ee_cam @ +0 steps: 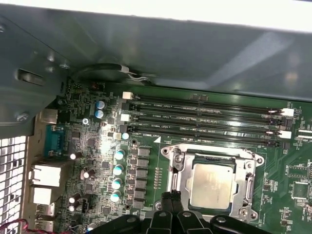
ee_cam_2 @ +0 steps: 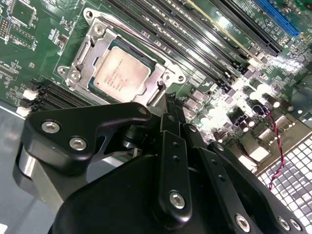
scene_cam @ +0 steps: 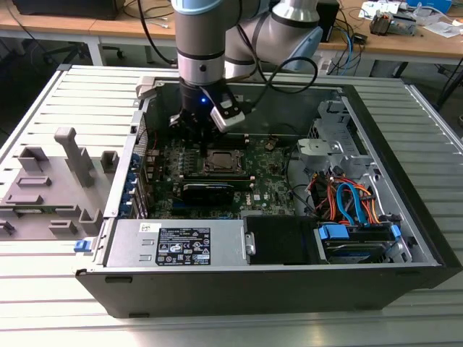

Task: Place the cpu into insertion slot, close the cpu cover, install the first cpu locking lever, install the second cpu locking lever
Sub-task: 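Install the first cpu locking lever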

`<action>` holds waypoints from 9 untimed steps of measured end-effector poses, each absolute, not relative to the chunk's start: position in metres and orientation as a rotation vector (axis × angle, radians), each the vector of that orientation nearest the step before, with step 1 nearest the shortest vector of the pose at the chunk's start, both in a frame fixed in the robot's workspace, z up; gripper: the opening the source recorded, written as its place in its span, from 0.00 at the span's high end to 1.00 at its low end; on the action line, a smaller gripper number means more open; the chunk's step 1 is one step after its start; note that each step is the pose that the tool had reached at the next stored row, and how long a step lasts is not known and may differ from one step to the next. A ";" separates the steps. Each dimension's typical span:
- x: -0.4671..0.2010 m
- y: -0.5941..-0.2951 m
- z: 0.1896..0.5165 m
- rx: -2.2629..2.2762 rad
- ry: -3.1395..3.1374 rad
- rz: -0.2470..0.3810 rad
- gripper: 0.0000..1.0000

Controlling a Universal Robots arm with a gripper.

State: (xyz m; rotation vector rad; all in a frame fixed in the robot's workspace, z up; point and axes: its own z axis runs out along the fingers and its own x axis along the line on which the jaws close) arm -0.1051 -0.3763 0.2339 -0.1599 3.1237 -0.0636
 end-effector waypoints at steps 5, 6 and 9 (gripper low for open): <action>-0.109 -0.376 0.235 -0.159 3.119 -0.064 0.89; -0.110 -0.376 0.236 -0.160 3.118 -0.064 0.89; -0.113 -0.376 0.236 -0.159 3.115 -0.064 0.89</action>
